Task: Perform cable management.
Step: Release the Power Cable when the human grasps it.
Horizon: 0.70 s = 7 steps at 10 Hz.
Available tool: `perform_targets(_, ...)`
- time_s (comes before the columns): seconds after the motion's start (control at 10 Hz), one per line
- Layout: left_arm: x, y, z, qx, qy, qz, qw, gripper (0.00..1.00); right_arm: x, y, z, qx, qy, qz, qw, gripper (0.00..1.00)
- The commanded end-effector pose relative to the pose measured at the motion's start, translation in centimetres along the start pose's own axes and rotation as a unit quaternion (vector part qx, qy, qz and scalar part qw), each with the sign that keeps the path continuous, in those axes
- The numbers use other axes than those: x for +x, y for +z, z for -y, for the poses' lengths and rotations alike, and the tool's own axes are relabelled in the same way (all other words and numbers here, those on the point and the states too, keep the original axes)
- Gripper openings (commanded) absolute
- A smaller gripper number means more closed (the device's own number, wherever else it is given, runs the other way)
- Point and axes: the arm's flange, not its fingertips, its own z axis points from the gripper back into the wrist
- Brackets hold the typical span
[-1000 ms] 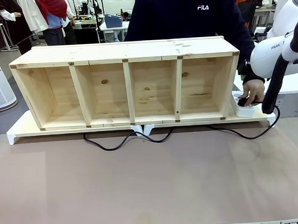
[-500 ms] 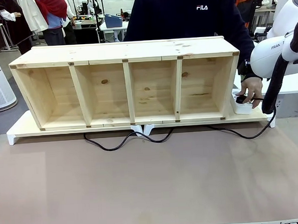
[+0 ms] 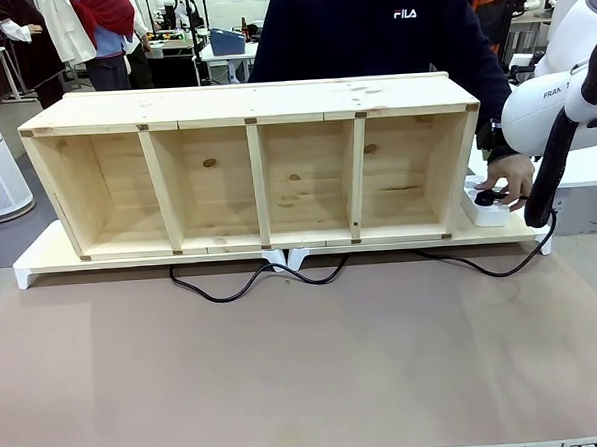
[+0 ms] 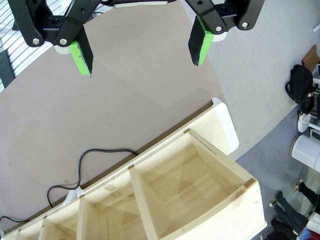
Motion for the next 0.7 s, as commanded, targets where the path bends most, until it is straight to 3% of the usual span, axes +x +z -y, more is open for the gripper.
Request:
perform_targets(0.0,-0.04,0.05,-0.06,0.0,0.001,0.001,1.0,1.0,-0.04,-0.07,0.01,0.0,0.0,-0.002,1.0,1.0)
perform_targets(0.6,-0.04,0.05,-0.06,0.0,0.001,0.001,1.0,1.0,-0.04,-0.07,0.01,0.0,0.0,-0.002,1.0,1.0)
